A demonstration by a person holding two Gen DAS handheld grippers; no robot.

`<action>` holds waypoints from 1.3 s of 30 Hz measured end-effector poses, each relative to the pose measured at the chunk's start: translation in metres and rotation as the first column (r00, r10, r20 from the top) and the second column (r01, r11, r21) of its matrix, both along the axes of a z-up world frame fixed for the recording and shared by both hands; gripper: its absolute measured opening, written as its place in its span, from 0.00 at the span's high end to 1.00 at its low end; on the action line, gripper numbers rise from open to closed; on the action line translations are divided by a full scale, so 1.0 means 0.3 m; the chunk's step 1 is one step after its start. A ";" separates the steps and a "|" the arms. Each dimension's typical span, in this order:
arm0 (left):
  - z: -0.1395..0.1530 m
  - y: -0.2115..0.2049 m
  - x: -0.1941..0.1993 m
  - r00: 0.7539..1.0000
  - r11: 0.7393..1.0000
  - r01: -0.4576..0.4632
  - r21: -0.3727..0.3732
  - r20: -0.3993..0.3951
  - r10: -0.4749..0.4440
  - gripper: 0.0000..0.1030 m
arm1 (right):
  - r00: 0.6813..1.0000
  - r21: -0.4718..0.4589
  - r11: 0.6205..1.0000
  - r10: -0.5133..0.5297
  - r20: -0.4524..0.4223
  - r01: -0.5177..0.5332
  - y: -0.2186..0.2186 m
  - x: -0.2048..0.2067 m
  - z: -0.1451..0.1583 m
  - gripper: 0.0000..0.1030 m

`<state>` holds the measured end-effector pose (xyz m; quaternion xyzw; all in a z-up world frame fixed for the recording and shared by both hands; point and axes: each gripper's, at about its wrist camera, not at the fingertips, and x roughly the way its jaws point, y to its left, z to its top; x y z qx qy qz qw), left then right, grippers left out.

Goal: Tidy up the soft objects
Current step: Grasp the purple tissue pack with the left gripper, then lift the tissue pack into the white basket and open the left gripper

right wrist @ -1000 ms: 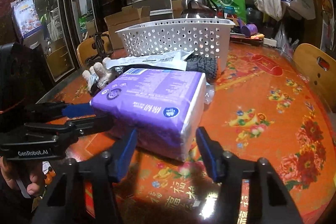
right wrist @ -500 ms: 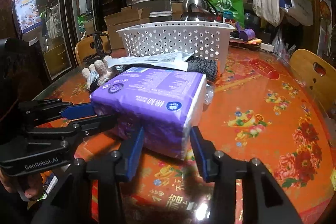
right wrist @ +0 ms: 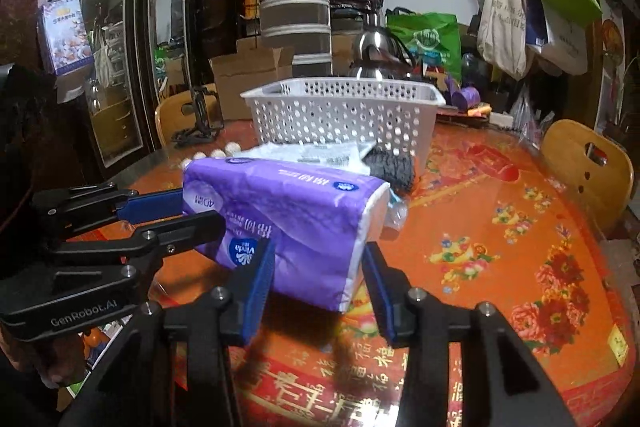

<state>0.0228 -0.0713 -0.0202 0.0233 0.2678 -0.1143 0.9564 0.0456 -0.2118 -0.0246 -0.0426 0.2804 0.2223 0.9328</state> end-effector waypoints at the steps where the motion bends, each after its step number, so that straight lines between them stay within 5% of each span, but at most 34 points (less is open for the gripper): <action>1: 0.013 0.004 -0.005 1.000 1.000 -0.003 -0.002 0.009 0.003 0.70 | 1.000 0.001 1.000 0.001 0.007 -0.001 0.003 -0.004 0.010 0.57; 11: 0.130 0.047 -0.021 0.995 0.999 -0.047 -0.005 0.084 0.047 0.70 | 0.997 0.007 1.000 0.019 0.081 -0.019 0.051 0.003 0.122 0.57; 18: 0.287 0.075 0.088 0.987 0.998 -0.068 -0.004 0.145 0.068 0.70 | 0.991 0.007 0.999 0.033 0.129 -0.034 0.081 0.086 0.234 0.57; 28: 0.491 0.146 0.502 0.990 0.997 -0.069 0.028 0.129 0.065 0.70 | 0.988 0.014 0.998 0.051 0.144 -0.054 0.129 0.426 0.454 0.57; 39: 0.395 0.197 0.951 0.994 0.994 -0.104 0.016 -0.027 0.105 0.70 | 0.998 0.032 0.998 0.064 -0.020 -0.063 0.173 0.844 0.381 0.57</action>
